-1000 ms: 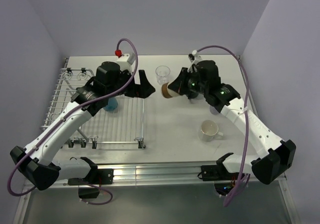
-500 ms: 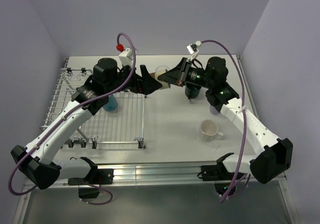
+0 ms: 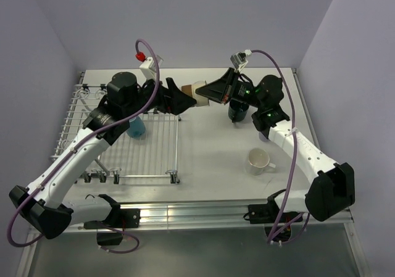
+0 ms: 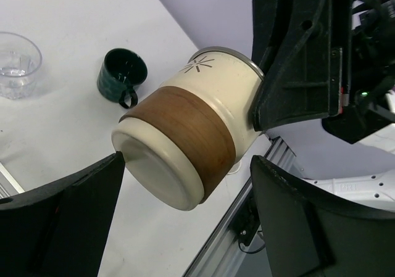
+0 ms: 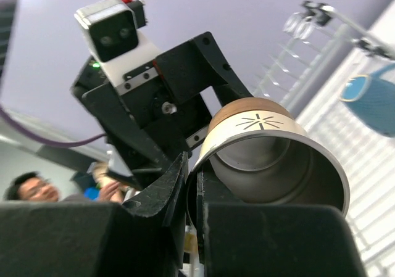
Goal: Load the cups into the dish rack
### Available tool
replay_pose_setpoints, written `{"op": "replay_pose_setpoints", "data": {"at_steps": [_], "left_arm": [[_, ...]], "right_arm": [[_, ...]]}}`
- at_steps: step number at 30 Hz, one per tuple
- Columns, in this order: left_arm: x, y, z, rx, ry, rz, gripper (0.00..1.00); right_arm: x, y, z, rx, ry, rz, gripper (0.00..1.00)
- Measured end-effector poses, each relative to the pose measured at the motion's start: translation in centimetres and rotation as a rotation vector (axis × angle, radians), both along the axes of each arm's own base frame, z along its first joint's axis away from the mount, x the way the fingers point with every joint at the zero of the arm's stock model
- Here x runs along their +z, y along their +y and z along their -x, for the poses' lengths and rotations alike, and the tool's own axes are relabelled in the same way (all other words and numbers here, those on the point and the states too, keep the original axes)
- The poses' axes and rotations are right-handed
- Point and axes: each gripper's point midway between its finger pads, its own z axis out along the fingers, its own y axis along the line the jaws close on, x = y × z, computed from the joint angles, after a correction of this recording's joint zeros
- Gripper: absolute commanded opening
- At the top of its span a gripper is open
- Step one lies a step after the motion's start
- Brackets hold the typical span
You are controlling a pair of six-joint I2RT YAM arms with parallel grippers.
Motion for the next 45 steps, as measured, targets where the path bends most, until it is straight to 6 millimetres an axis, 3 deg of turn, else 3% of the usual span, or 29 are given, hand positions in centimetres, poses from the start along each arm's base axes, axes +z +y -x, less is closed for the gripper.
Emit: {"op": "replay_pose_setpoints", "data": {"at_steps": [9,26,45], "left_arm": [[0.8,0.8,0.3,0.015,-0.024,0.033,0.84],[1.7,0.7,0.3,0.005,-0.053,0.055,0.89],[0.8,0.7,0.0,-0.023,-0.035,0.050,0.92]], "right_arm": [[0.6,-0.1,0.3,0.082,0.026,-0.127,0.00],[1.1,-0.9,0.6,0.153,0.044,-0.244,0.00],[0.5,-1.1,-0.3,0.181,0.186,-0.281,0.00]]}}
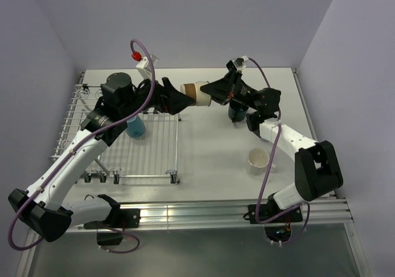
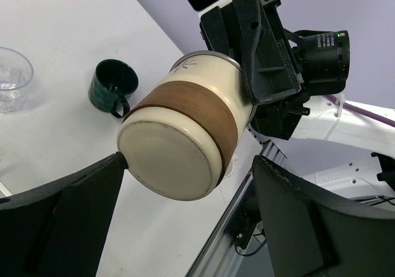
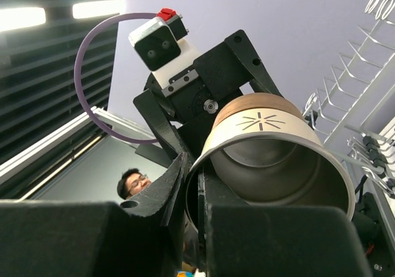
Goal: Load the cups into the dish rack
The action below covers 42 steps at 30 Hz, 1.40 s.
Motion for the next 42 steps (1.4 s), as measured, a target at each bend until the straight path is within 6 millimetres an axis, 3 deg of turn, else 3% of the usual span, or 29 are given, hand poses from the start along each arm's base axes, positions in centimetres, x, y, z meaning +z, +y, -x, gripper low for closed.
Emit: {"op": "replay_pose_setpoints", "data": {"at_steps": [7,16,26,30,31,36,42], "left_arm": [[0.0,0.1,-0.1,0.001,-0.005,0.000,0.93],[-0.6,-0.2,0.3,-0.048,0.002,0.000,0.93],[-0.6,-0.7,0.8,-0.106,0.002,0.028,0.82],[-0.5,-0.9,1.0,-0.128,0.004,0.041,0.56],[-0.5,-0.9,1.0,-0.130,0.005,0.044,0.41],[-0.6,-0.9,1.0,-0.140,0.008,0.045,0.01],[-0.8,-0.9,1.0,-0.137,0.013,0.040,0.00]], "right_arm": [[0.0,-0.1,0.0,0.004,0.011,0.000,0.00],[-0.2,0.4,1.5,0.083,0.023,0.018,0.00],[-0.3,0.5,1.8,0.098,0.026,0.025,0.00],[-0.3,0.5,1.8,0.098,0.024,0.026,0.00],[-0.3,0.5,1.8,0.098,0.022,0.025,0.00],[-0.3,0.5,1.8,0.093,0.004,0.028,0.09],[-0.5,0.6,1.8,0.054,-0.062,0.053,0.29]]}}
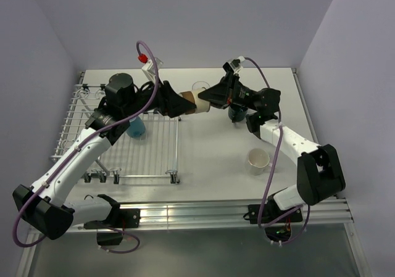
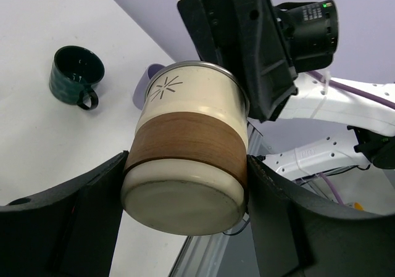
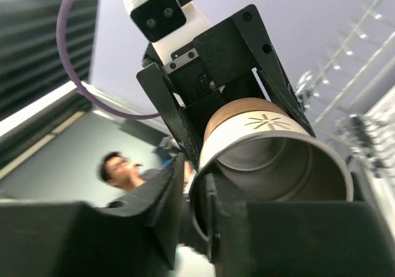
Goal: Load the cups into the dish rack
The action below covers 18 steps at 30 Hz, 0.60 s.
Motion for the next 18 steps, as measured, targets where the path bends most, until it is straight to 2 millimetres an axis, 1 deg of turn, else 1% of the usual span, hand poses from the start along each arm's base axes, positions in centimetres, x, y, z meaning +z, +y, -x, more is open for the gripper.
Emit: {"op": "replay_pose_setpoints", "data": {"at_steps": [3,5,9,14,18], "left_arm": [[-0.1,0.0,0.1,0.000,0.009,-0.005,0.00],[-0.1,0.0,0.1,0.000,0.012,-0.007,0.00],[-0.4,0.3,0.0,0.015,0.026,-0.017,0.00],[-1.2,1.5,-1.0,0.070,0.060,-0.040,0.00],[-1.7,2.8,-1.8,0.123,0.083,-0.063,0.00]], "right_arm": [[0.1,-0.1,0.2,-0.045,-0.043,0.037,0.36],[0.1,-0.2,0.4,-0.082,-0.072,0.064,0.39],[-0.5,-0.8,0.0,-0.192,-0.110,0.151,0.44],[-1.4,-2.0,-1.4,-0.345,-0.128,0.278,0.47],[-3.0,-3.5,-2.8,-0.463,-0.113,0.398,0.48]]}}
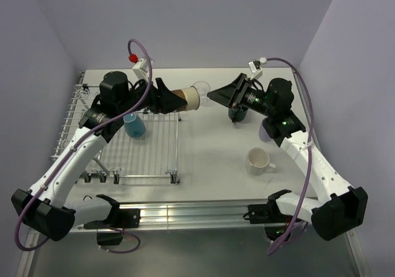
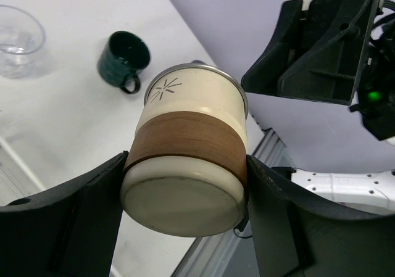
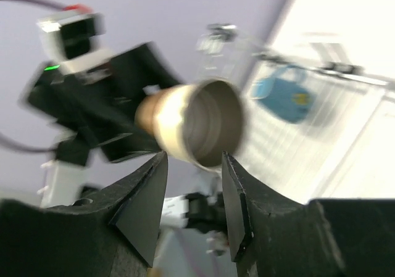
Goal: Load the cups into the dish rack
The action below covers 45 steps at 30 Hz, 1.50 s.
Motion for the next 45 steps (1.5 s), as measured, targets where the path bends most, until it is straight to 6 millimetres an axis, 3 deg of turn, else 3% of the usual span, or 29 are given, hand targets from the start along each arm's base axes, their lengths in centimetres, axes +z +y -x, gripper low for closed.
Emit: {"op": "replay_pose_setpoints", "data": {"at_steps": [6,11,20,25,45], "left_arm": [[0.2,2.3,-1.2,0.121,0.010,-0.099,0.00],[-0.6,5.1,-4.1,0.306,0.033,-0.255,0.00],[-11.9,9.0,-7.0,0.472,0.282,-0.627,0.00],[-16.2,10.3,-7.7,0.504,0.379,-0.772,0.00],[-23.0,11.9,-10.2,0.536,0.500,-1.034,0.04]], "right_arm": [[-3.9,-2.4,-1.9,-0.174,0.060,0.182,0.49],[-7.0,-4.3,-2.5,-0.265,0.100,0.321,0.50],[-9.9,-6.3,-2.6,-0.326,0.121,0.475,0.50],[-10.6,-6.8,-2.4,-0.331,0.122,0.516,0.50],[-11.5,-7.2,-2.3,-0.324,0.114,0.568,0.50]]}}
